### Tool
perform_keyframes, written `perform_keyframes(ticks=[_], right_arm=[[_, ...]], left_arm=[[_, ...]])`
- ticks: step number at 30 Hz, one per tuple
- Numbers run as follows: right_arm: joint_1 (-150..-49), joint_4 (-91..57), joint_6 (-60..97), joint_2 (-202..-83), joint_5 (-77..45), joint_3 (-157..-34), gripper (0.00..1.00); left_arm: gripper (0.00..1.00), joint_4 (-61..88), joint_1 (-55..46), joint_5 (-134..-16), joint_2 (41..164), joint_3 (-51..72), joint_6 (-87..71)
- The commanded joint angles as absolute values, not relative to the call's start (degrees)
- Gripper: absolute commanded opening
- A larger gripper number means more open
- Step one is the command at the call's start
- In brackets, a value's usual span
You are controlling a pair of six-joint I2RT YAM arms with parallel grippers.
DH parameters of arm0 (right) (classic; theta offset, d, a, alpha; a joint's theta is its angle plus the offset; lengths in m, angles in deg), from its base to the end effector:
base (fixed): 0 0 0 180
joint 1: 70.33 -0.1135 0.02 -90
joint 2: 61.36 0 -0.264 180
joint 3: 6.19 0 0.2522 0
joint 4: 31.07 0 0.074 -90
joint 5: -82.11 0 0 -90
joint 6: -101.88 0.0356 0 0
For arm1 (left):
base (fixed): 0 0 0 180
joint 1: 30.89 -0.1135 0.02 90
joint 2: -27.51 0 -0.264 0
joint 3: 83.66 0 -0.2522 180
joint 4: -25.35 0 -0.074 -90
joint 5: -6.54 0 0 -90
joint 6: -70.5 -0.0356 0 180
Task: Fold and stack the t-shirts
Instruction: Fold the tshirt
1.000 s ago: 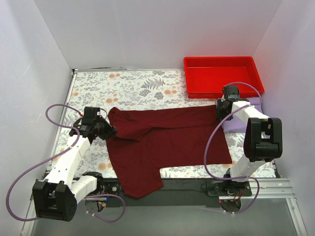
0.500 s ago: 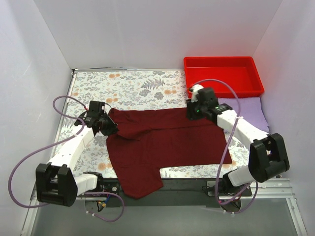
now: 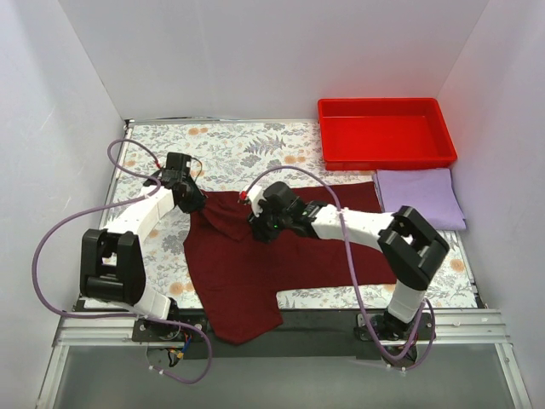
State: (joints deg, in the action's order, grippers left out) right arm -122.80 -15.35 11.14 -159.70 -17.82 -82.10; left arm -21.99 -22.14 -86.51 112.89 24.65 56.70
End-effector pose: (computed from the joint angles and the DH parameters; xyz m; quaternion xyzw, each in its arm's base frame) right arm 0.2249 0.3029 0.2111 -0.4351 0.7842 0.2601 0.3580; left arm 0.2937 -0.0433 0.2211 -0.5429 0.8013 -0.1498 0.2018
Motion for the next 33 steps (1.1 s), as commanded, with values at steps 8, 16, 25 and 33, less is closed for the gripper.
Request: perform_keyframes(ticks=[8,16,25,33], right_arm=[[-126.58,-20.39,6.43,-170.60,-17.82,-93.51,0.40],[-127.37,-20.12,5.90,-176.40,-18.17,-97.12,0.40],[-127.98,-17.66,6.25,-178.69,-18.79,-97.91,0.40],[-127.98,-15.29,6.16,-177.99,-15.89,-98.61,0.12]], left_arm=[[0.00,-17.15,-21.84,-87.59,117.06,24.04,53.62],[0.00,-15.74,-21.75,-87.15,118.65,24.92,53.54],[0.00,-15.48,-21.75,-86.97,119.09,25.10,53.80],[0.00,-16.44,-21.75,-88.03,117.77,24.92,53.54]])
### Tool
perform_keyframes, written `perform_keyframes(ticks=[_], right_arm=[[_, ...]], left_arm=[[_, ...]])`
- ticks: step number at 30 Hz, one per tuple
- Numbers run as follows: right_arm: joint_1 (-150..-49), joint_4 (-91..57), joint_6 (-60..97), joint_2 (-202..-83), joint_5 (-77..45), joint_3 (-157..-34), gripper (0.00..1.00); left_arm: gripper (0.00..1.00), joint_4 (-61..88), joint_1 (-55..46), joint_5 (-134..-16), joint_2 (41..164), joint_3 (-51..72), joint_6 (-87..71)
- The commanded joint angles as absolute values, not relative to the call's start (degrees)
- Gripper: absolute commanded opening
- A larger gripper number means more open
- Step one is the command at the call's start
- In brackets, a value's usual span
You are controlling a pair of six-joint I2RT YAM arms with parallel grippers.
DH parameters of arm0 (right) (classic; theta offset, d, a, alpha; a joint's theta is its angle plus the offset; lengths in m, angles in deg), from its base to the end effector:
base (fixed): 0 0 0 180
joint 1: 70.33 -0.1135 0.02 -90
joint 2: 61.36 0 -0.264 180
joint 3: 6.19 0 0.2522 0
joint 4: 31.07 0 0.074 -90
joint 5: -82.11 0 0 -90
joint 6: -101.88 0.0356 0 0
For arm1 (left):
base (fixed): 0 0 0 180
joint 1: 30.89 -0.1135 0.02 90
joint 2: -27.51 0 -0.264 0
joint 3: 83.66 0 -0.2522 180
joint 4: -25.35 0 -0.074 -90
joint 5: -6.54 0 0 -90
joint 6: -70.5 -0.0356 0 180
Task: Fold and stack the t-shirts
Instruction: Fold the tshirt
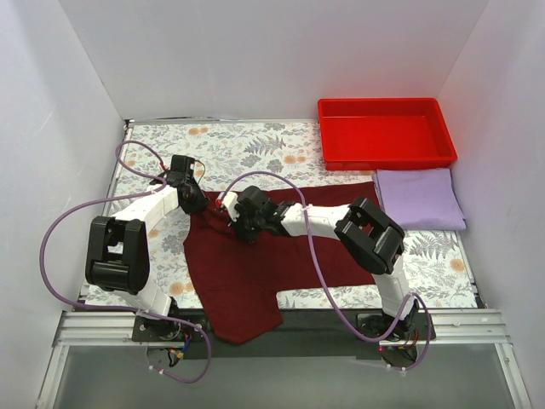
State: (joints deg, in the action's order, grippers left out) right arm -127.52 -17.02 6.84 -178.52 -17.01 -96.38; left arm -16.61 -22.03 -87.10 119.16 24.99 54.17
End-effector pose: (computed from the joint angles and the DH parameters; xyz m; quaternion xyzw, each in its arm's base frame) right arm 0.2378 0.3793 0.1624 -0.4970 0.7596 0.2466 0.3394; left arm 0.3117 -0.0463 0.1930 -0.5264 0.8152 -0.1348 0.2004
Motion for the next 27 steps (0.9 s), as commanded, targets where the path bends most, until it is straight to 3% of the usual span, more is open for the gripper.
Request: perform_keyframes(ticks=[1,14,27], right_arm=[[-127.98,-14.24,6.16,-177.64,-15.80,-98.96,0.07],[-127.98,-7.30,2.65,-166.92,-16.32,-96.51,0.02],[-127.90,0.18,-4.03,-165.24,-17.12,-93.08,0.02]], left_arm=[[0.00,-17.31,-21.75,-88.20,117.34,24.75,53.88],[0.00,-26.28,-20.70,-88.91,102.92,27.03,59.60],[0.00,-32.53,-13.76,-89.08,91.76,37.57,69.44]])
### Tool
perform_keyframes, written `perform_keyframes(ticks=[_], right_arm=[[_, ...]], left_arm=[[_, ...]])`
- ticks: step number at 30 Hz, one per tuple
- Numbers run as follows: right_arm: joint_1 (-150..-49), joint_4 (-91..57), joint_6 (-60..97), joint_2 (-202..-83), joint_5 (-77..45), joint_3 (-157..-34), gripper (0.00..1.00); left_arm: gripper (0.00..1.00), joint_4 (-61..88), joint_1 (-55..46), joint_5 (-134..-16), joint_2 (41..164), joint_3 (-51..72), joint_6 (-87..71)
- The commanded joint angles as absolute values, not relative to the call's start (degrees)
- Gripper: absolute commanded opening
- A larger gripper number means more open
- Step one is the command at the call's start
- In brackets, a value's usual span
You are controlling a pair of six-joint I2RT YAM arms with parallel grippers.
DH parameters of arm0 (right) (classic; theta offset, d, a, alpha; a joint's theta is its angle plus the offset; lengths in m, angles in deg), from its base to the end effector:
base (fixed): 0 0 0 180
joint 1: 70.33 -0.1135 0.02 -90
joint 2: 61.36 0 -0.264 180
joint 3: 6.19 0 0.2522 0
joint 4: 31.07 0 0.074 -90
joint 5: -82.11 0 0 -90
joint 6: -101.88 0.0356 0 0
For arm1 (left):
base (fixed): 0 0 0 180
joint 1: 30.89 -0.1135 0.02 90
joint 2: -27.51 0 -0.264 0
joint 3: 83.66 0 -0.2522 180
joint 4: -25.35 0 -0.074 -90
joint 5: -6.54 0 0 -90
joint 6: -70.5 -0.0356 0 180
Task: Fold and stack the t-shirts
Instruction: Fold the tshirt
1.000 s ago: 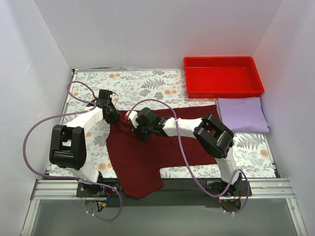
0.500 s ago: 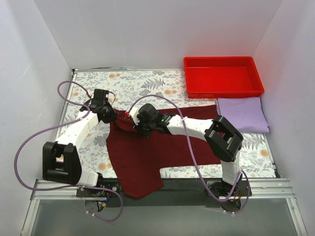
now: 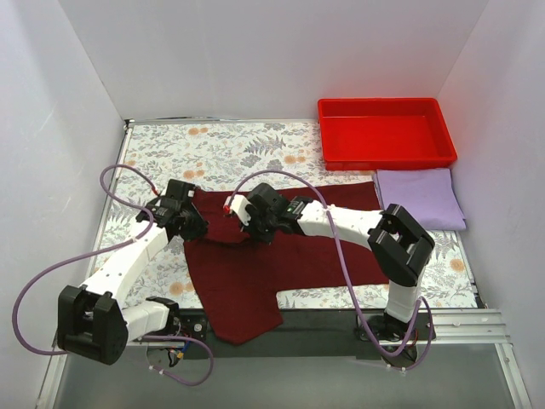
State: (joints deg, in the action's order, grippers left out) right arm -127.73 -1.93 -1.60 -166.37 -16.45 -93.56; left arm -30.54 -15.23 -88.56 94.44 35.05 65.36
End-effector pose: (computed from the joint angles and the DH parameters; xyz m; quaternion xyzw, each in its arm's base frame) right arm 0.2129 0.3428 0.2125 -0.5600 0.7394 0.2017 0.3147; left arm 0.2124 -0.0563 0.2354 -0.5589 0.7909 -0.1613 0.1902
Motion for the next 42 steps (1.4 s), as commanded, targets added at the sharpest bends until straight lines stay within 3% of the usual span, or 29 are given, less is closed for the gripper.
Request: perform_keyframes(ticks=[1,15,26,42], right_arm=[[-127.98,0.53,-4.29,-165.50,-17.20,-92.82,0.02],[-127.90,2.64,-6.58,-168.58,-17.03,-92.46,0.03],[-127.90,3.61,-7.11,-167.09,-14.57,-92.82,0.03],[-127.81,5.10,-8.51,-166.74,-11.76,-91.94,0.04]], left_arm=[[0.00,-32.44,-12.97,-89.26,91.67,38.62,70.31],[0.00,-33.05,-11.12,-91.72,87.63,43.11,77.26],[0.00,-38.06,-10.59,-93.66,84.73,39.24,79.19],[0.00,-37.81,-3.30,-93.21,83.49,44.17,88.07]])
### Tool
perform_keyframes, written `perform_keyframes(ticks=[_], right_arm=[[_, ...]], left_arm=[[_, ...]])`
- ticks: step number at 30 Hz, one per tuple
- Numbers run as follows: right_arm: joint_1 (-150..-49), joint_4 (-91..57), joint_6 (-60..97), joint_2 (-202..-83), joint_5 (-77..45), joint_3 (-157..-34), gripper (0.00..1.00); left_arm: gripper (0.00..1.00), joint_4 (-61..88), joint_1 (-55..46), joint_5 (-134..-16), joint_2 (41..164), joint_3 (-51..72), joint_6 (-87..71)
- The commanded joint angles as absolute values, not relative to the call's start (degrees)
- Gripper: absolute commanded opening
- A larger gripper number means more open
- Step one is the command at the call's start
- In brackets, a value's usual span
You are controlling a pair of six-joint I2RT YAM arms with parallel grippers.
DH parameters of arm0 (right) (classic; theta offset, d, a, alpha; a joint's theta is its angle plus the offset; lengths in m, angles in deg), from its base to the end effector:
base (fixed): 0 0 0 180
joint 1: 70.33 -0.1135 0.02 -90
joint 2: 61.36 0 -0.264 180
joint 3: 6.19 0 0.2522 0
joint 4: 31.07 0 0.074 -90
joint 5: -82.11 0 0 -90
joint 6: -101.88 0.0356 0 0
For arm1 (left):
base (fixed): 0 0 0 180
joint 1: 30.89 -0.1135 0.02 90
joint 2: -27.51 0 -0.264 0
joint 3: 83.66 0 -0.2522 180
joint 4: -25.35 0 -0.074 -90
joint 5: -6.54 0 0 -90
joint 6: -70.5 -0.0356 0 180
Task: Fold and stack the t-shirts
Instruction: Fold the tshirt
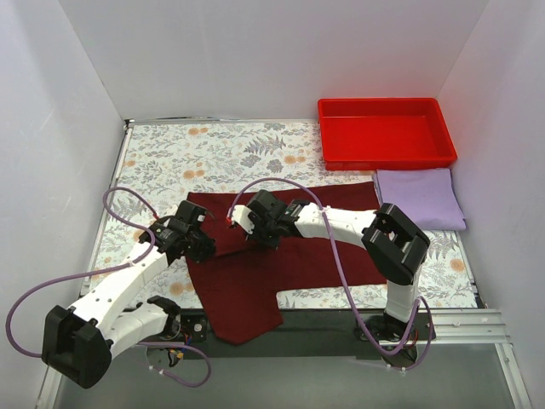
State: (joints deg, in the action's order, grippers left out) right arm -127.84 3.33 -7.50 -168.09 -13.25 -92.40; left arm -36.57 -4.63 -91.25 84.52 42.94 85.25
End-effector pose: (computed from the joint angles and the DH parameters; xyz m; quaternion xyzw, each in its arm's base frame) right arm 0.2094 0.3350 0.1884 -0.6032 0.7372 0.1405 0.2700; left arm 0.1575 -0.0723 0.2196 -0.6280 0.7460 -0.1649 0.1481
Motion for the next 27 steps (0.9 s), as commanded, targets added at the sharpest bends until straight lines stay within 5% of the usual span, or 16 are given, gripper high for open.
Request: perform_keyframes(ticks=[1,8,13,18,22,27], right_arm=[[-127.81,5.10,-8.51,-166.91,-11.67,-91.85,0.04],[-127.81,6.15,-8.78,-167.44,-10.00,-91.67,0.06],[-127.72,7.73,-8.43,-166.74,-9.91,-91.94,0.36],[-125.71,7.83,-6.06,-163.49,-8.15,-91.85,0.46],[-119.39,7.39,-1.33,-159.11,-6.04,-91.24,0.47],[-104.36,4.76,7.64,-154.18,-7.54,-87.29,0.47]], left_arm=[[0.00,-37.37,-3.03,-93.39,83.41,44.95,88.77],[0.09,-35.78,-2.33,-95.68,82.18,50.22,91.06],[0.24,-36.22,-2.33,-97.69,82.27,49.10,91.50],[0.46,-36.39,-2.76,-105.77,81.29,43.75,89.76],[0.61,-30.44,-7.85,-111.32,83.84,40.22,80.54],[0.63,-16.20,-21.55,-103.07,94.55,38.11,69.20]])
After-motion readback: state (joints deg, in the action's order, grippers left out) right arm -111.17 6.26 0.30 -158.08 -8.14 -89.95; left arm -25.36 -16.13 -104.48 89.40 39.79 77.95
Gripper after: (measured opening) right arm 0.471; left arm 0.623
